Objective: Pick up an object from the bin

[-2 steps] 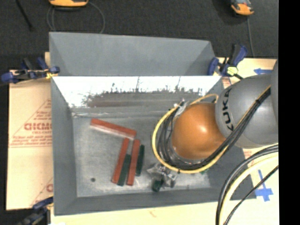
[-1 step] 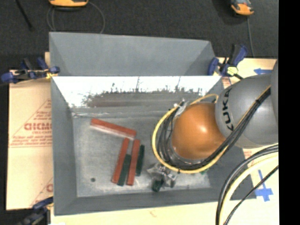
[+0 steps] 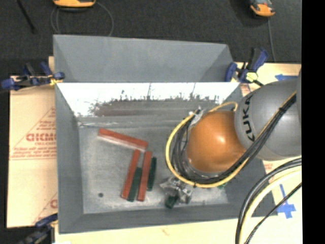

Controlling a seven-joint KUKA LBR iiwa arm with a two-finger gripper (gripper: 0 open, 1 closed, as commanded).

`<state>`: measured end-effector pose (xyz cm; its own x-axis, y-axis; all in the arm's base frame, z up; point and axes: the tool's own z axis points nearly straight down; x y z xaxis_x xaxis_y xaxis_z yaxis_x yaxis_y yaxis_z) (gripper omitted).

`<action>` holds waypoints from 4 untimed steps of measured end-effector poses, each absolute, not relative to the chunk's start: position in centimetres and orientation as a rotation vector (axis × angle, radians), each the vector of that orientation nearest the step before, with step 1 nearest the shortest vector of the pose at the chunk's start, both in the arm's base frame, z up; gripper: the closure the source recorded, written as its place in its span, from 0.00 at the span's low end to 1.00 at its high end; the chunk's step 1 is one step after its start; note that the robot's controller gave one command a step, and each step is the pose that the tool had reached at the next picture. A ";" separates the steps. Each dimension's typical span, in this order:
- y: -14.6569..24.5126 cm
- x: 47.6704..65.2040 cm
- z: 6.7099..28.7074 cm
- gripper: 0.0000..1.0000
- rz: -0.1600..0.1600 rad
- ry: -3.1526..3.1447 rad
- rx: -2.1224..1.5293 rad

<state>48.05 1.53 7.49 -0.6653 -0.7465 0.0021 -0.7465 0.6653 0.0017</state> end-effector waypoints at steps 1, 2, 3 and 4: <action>1.5 48.0 9.1 1.00 -0.003 -2.863 1.281; 1.5 48.1 10.9 1.00 -0.001 -2.866 1.281; 1.5 48.1 12.5 1.00 0.000 -2.868 1.282; 1.5 48.2 13.6 1.00 0.001 -2.871 1.281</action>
Offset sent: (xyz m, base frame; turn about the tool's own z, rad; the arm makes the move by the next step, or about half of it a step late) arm 0.0000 0.0002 0.0702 0.0000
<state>48.17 1.50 13.65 -0.6679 -0.7443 -0.0017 -0.7443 0.6679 -0.0017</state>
